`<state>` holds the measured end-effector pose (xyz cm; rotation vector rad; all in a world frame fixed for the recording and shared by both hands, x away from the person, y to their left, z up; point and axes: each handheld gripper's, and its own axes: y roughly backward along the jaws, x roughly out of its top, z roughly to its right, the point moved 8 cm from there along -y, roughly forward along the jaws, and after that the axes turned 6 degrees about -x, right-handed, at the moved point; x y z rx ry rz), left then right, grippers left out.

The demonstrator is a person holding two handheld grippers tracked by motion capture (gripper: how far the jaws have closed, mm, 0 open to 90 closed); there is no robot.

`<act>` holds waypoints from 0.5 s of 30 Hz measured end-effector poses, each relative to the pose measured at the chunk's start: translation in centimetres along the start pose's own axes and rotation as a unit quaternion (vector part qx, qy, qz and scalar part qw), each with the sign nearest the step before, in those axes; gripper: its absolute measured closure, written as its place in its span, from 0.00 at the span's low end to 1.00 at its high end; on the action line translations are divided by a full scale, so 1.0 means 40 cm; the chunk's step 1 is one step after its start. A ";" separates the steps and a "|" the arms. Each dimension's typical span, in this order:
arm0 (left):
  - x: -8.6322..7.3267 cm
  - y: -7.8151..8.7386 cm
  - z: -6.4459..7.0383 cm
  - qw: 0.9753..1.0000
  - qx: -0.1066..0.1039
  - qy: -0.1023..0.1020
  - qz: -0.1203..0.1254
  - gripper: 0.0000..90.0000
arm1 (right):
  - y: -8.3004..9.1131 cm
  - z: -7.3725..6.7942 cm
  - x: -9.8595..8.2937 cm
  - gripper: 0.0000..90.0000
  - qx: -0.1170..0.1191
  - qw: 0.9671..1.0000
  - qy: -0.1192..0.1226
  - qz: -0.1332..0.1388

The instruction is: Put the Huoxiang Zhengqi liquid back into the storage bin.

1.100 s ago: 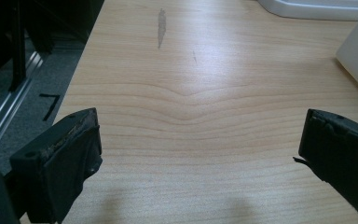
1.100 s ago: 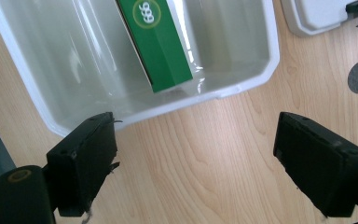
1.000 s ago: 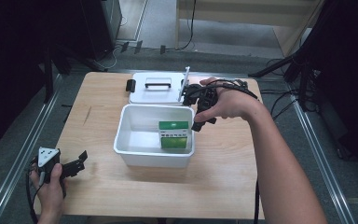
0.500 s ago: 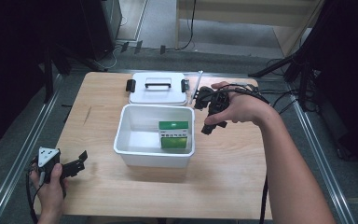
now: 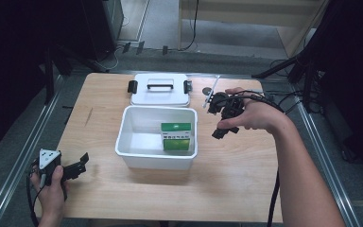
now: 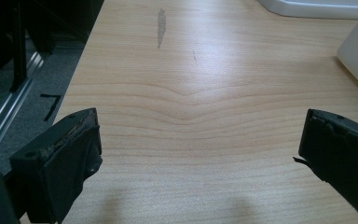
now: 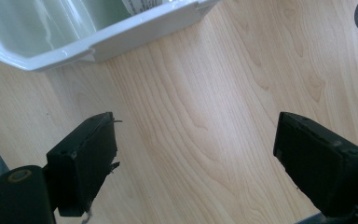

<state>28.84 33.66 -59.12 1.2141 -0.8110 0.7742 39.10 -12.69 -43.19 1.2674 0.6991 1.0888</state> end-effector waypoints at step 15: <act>0.000 0.000 0.001 1.000 0.000 -0.001 -0.001 0.00 | -0.046 0.020 -0.062 0.15 -0.009 0.998 -0.053 0.033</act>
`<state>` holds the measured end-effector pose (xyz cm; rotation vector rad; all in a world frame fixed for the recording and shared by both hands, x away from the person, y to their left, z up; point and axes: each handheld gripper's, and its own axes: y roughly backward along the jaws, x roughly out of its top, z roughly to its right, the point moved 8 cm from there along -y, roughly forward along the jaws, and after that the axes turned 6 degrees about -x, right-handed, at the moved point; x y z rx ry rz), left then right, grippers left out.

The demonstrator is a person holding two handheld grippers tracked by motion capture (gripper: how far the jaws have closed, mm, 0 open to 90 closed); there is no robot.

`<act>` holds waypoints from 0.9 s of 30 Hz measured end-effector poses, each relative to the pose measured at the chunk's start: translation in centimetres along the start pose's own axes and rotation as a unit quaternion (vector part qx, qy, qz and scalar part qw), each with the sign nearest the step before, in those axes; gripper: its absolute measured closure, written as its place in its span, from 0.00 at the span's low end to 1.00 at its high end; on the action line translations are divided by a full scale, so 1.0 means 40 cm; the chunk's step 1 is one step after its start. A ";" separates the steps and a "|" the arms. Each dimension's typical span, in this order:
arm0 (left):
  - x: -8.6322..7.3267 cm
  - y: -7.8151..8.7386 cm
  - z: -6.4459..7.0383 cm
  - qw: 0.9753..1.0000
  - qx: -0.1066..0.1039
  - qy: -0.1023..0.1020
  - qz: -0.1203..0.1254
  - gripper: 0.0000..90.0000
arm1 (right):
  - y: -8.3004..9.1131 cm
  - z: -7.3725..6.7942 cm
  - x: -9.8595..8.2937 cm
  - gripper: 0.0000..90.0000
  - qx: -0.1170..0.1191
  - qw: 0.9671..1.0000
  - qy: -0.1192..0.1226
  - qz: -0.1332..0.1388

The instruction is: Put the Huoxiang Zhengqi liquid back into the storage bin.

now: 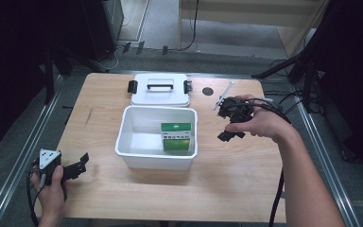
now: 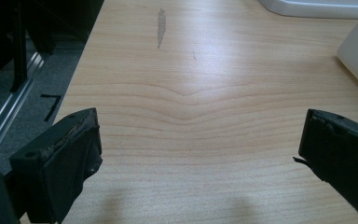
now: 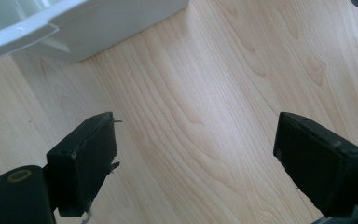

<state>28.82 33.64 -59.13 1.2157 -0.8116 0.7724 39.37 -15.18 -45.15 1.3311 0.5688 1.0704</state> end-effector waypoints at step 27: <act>0.000 0.000 0.000 1.000 0.001 -0.001 0.000 0.00 | -0.080 0.029 -0.134 0.15 -0.046 0.973 -0.136 0.183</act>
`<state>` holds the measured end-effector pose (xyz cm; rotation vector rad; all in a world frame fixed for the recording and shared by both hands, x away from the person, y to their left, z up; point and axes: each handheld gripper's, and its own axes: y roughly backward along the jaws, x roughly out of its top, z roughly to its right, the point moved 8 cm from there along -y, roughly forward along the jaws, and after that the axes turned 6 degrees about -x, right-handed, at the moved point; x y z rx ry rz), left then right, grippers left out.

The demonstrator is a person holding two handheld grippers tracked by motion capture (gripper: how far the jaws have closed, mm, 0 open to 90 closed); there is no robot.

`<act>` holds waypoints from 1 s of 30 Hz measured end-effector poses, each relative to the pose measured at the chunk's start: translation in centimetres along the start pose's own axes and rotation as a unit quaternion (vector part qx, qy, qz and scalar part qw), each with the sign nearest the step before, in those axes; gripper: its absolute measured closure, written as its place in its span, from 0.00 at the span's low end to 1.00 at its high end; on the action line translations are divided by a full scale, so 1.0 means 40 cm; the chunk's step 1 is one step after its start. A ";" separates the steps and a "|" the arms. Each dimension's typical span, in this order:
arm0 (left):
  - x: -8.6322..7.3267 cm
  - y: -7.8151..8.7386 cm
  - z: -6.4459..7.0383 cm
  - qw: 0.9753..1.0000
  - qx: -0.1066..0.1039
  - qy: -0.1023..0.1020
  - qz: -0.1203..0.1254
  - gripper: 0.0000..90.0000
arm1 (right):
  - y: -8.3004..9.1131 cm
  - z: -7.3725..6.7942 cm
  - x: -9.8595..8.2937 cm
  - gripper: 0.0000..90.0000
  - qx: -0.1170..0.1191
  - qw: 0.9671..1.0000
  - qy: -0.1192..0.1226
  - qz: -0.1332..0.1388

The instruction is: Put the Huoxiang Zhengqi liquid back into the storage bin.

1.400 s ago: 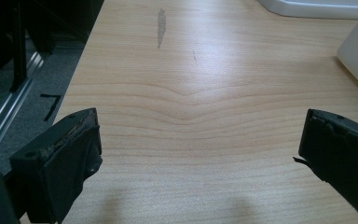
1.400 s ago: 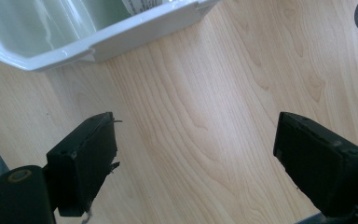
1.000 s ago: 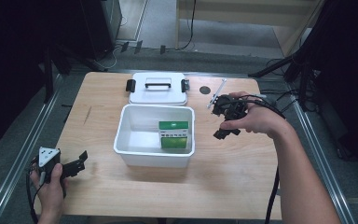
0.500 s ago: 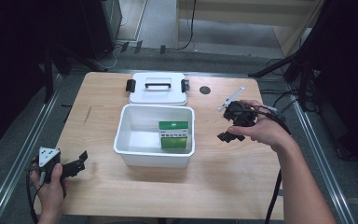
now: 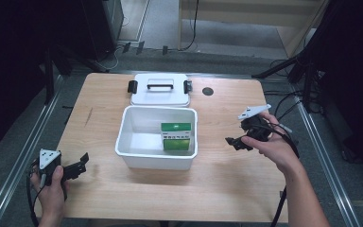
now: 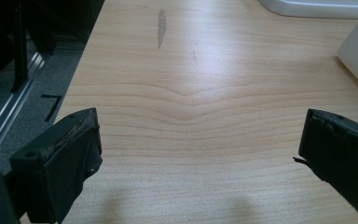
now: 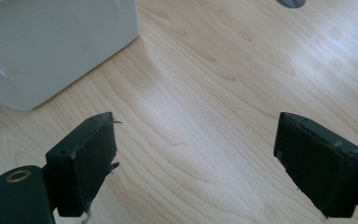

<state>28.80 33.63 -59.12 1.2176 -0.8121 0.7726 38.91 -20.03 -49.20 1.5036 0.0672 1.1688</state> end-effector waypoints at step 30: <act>-0.001 0.001 0.001 1.000 0.000 0.000 0.000 0.00 | -0.026 0.044 -0.309 0.00 -0.119 0.936 -0.235 0.232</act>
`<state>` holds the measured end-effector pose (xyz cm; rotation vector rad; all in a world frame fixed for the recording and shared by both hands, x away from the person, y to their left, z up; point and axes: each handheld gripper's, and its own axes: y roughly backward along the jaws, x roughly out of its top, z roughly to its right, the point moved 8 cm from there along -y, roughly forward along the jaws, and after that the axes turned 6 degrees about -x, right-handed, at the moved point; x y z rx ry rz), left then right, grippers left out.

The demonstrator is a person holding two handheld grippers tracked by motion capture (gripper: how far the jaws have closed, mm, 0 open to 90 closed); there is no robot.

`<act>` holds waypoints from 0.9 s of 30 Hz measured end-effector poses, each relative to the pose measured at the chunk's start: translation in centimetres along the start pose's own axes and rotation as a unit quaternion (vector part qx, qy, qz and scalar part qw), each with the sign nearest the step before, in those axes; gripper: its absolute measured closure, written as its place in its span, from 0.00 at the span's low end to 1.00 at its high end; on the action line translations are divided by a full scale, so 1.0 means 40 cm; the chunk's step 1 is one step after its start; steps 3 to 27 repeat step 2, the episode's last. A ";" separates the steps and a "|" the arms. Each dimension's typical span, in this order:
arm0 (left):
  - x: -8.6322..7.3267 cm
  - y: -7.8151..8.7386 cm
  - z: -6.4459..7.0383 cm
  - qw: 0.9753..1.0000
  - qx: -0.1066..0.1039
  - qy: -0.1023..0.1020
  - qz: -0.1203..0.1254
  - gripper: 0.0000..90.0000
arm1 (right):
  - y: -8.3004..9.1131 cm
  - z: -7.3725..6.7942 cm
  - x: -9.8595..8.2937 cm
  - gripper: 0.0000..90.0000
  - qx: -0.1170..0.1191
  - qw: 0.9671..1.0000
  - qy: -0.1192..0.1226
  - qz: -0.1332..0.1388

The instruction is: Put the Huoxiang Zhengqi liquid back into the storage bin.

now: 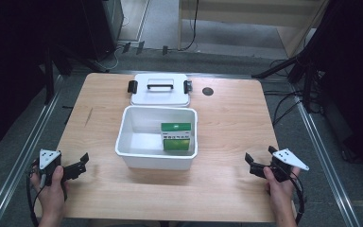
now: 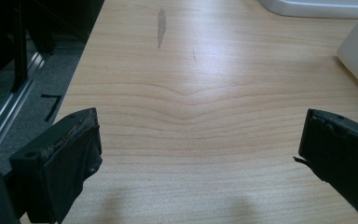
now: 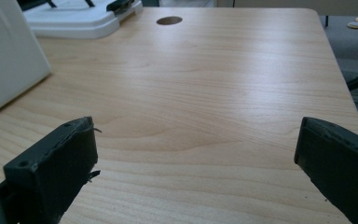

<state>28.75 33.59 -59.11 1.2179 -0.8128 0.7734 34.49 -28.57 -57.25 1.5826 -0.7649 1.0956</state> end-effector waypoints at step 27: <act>0.000 0.000 0.000 1.000 0.000 0.000 0.000 0.00 | 0.005 0.006 0.009 0.00 0.000 1.000 -0.009 0.008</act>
